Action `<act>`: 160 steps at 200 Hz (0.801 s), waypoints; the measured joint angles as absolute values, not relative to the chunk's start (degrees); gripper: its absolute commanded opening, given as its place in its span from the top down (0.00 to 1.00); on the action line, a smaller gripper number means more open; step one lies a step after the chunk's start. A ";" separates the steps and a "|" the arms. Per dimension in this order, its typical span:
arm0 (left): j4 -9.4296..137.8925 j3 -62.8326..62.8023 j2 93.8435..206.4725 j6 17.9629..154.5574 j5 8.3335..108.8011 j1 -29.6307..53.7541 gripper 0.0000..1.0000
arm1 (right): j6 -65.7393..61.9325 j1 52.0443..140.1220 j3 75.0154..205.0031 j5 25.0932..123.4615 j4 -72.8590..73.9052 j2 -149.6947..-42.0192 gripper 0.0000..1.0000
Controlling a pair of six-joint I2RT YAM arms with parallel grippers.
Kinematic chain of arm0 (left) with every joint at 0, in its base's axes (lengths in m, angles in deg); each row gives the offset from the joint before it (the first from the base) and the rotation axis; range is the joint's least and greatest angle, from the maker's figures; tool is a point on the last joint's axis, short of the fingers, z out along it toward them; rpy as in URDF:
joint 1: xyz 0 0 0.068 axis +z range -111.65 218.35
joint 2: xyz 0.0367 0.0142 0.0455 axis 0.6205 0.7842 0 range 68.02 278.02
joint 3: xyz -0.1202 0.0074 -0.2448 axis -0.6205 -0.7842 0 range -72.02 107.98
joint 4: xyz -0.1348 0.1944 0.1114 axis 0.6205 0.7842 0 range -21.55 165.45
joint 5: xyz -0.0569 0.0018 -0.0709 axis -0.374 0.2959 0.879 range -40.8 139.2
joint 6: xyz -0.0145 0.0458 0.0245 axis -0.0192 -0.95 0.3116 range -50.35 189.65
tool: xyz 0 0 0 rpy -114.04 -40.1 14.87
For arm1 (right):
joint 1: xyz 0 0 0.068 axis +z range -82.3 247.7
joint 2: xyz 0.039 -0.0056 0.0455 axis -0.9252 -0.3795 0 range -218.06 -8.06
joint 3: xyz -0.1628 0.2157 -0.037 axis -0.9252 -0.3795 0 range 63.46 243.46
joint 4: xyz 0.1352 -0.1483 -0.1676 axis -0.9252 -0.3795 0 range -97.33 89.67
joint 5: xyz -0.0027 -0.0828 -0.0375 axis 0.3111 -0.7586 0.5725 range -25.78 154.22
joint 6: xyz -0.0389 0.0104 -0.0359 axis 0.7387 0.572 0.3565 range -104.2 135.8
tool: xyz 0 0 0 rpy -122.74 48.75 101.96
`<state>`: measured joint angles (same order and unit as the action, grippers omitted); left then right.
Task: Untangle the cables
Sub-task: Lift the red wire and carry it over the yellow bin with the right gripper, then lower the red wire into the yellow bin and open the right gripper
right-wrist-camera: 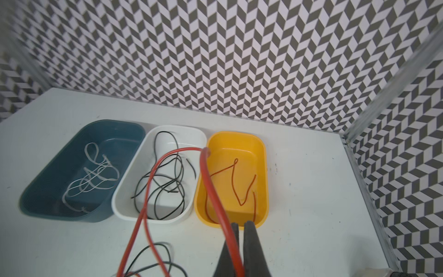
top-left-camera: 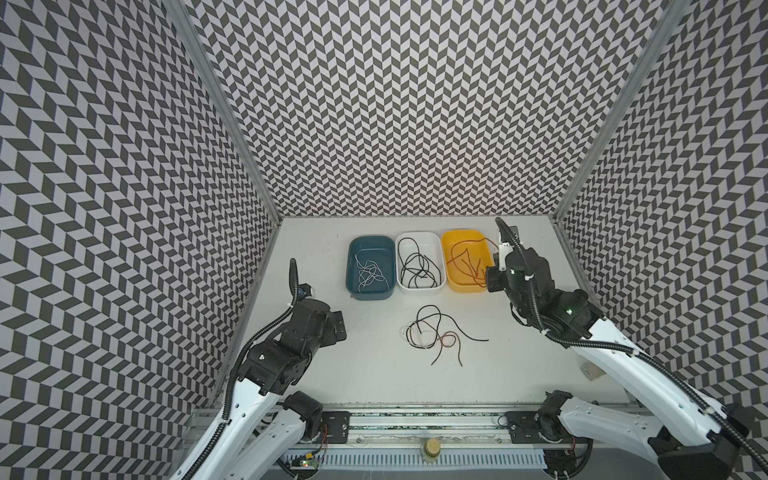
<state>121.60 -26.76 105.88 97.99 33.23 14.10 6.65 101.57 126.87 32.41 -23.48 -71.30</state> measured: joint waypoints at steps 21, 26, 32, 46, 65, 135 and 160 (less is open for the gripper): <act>121.57 -26.76 105.55 97.99 33.23 14.10 0.00 | 5.12 98.79 127.95 33.59 -23.97 -76.13 1.00; 121.57 -26.76 105.51 97.99 33.23 14.10 0.00 | 4.79 98.31 128.12 33.85 -23.97 -77.31 1.00; 121.57 -26.76 105.47 97.99 33.21 14.10 0.00 | 4.49 97.66 128.40 34.03 -23.94 -78.75 1.00; 121.57 -26.76 105.40 97.99 33.21 14.10 0.00 | 3.83 96.04 129.13 34.62 -23.81 -82.10 1.00; 121.57 -26.76 105.23 97.99 33.21 14.10 0.00 | 3.15 93.74 130.07 35.12 -23.22 -85.62 1.00; 121.57 -26.76 105.20 97.99 33.23 14.71 0.00 | 2.69 90.62 135.51 35.69 -17.21 -98.82 1.00; 121.57 -26.76 105.18 97.99 33.23 14.93 0.00 | 3.55 90.55 137.67 35.17 -16.05 -104.96 1.00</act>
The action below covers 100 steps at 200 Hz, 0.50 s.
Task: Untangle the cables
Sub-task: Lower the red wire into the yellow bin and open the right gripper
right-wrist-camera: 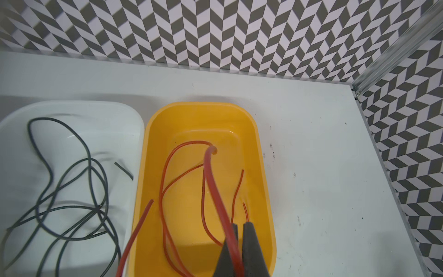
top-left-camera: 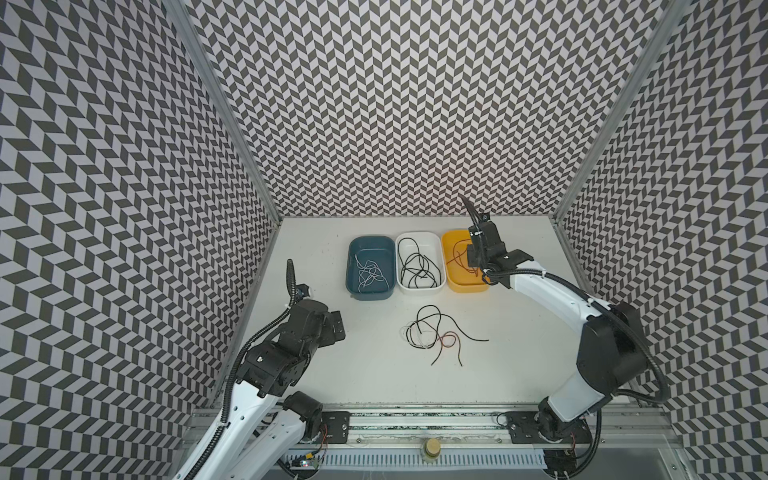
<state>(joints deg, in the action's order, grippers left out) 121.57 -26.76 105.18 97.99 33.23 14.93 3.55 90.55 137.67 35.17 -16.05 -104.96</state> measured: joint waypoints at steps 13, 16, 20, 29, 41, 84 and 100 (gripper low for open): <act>121.57 -26.76 105.18 97.99 33.25 15.06 0.00 | 3.79 90.53 138.04 35.03 -15.59 -107.34 1.00; 121.57 -26.76 105.18 97.99 33.27 15.06 0.00 | 3.81 90.51 138.07 35.01 -15.48 -107.78 1.00; 121.57 -26.76 105.18 97.99 33.27 15.08 0.00 | 3.81 90.44 138.07 35.06 -15.48 -108.30 1.00; 121.57 -26.76 105.18 97.99 33.27 15.08 0.00 | 3.76 90.22 138.07 35.10 -15.46 -109.24 1.00; 121.57 -26.76 105.18 97.99 33.30 15.15 0.00 | 3.57 89.92 138.07 35.30 -15.40 -110.10 1.00; 121.57 -26.76 105.18 97.99 33.62 15.46 0.00 | 3.00 89.13 138.04 35.91 -15.00 -112.00 1.00; 121.57 -26.76 105.18 97.99 33.78 15.57 0.00 | 2.80 89.07 138.04 36.56 -15.44 -112.70 0.99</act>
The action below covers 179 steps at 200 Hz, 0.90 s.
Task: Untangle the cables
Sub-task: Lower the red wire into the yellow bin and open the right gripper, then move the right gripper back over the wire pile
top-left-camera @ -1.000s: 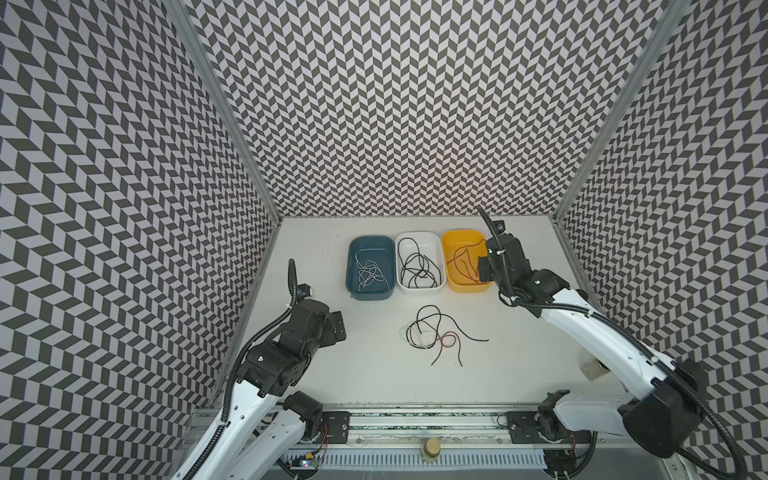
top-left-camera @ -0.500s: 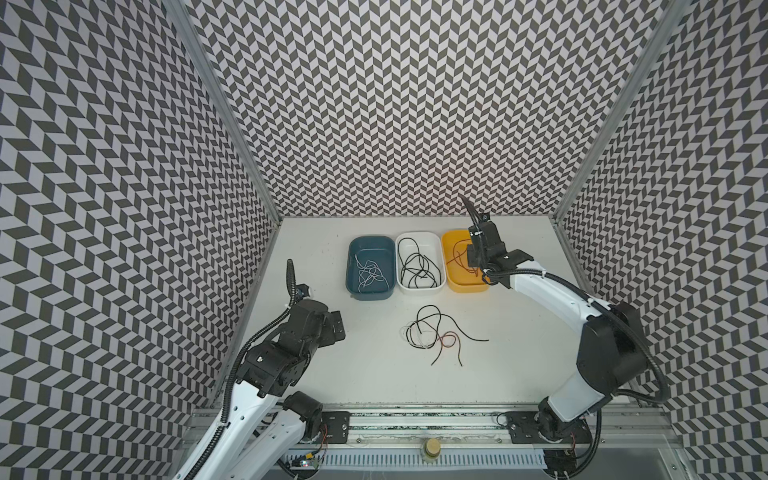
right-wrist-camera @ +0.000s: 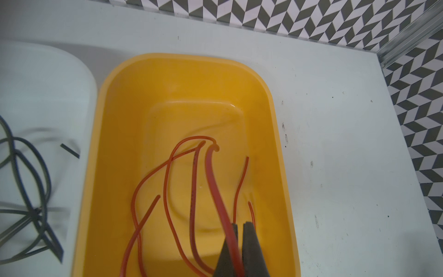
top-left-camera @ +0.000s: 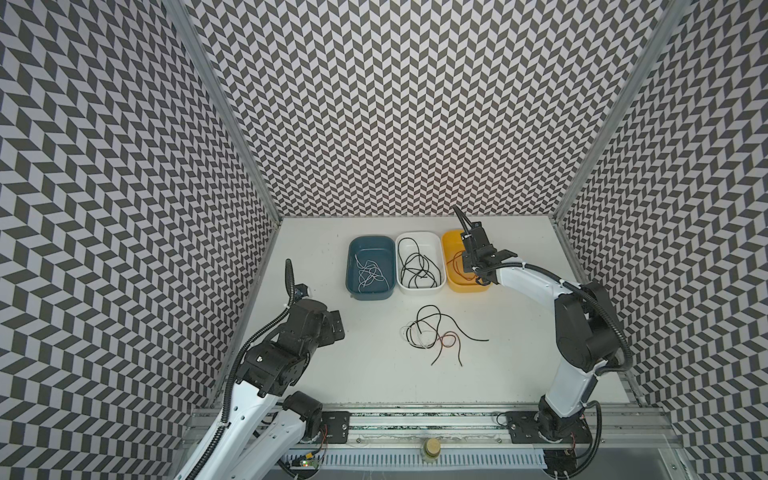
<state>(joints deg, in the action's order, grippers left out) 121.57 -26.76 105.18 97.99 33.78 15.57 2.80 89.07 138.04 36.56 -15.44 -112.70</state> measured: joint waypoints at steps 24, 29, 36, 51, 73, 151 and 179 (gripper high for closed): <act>121.57 -26.76 105.18 97.99 34.02 15.83 0.00 | 2.37 89.04 138.07 37.07 -16.32 -112.78 0.93; 121.57 -26.76 105.18 97.99 34.04 15.83 0.00 | 2.26 89.04 138.09 37.18 -16.47 -112.78 0.92; 121.57 -26.76 105.18 97.99 34.06 15.83 0.00 | 2.15 89.04 138.11 37.31 -16.75 -112.78 0.90; 121.57 -26.76 105.18 97.99 34.19 15.83 0.00 | 1.77 89.04 138.15 37.59 -17.15 -112.78 0.85; 121.57 -26.76 105.18 97.99 34.26 15.83 0.00 | 1.14 88.93 138.17 38.12 -17.52 -112.54 0.76; 121.57 -26.76 105.18 97.99 34.28 15.83 0.00 | -3.30 88.85 138.28 40.72 -20.23 -103.04 0.58; 121.57 -26.76 105.18 97.99 34.30 15.83 0.00 | -5.35 88.85 138.04 43.89 -21.93 -96.65 0.58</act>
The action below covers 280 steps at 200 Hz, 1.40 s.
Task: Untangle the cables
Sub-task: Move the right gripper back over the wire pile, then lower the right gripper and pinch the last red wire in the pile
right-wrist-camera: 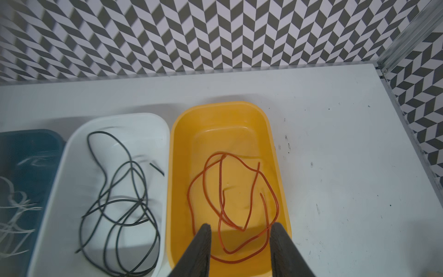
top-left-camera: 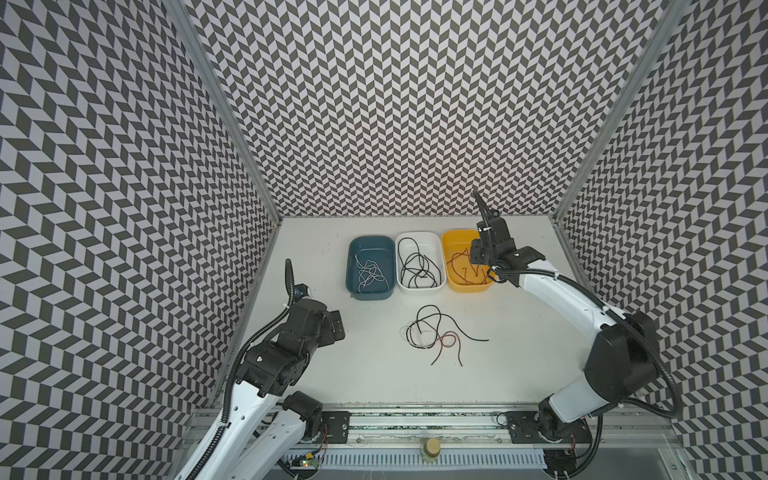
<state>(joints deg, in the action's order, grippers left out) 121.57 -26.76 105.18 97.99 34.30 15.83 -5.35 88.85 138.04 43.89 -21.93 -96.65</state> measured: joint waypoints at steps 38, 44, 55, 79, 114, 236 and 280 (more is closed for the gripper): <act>121.57 -26.76 105.20 97.99 34.45 15.83 0.00 | -8.06 90.55 130.61 49.77 -23.24 -85.83 0.56; 121.57 -26.76 105.20 97.99 34.45 15.83 0.00 | -8.41 91.49 128.40 50.25 -23.42 -83.89 0.55; 121.57 -26.76 105.20 97.99 34.48 15.83 0.00 | -9.11 93.87 124.34 50.82 -23.79 -80.61 0.55; 121.57 -26.76 105.20 97.99 34.48 15.83 0.00 | -11.43 100.26 115.44 51.78 -24.47 -74.53 0.55; 121.57 -26.76 105.20 97.99 34.50 15.83 0.00 | -17.39 106.64 105.04 53.70 -24.03 -67.56 0.53; 121.57 -26.76 105.18 97.99 34.48 15.83 0.00 | -36.65 116.26 93.28 58.44 -9.32 -73.13 0.53; 121.57 -26.76 105.18 98.01 34.45 15.83 0.00 | -41.39 116.23 91.55 58.23 -6.83 -76.13 0.53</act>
<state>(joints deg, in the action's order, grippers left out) 121.57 -26.76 105.18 98.01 34.45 15.83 -41.39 116.23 91.55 58.23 -6.83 -76.13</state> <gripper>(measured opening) 0.997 0.466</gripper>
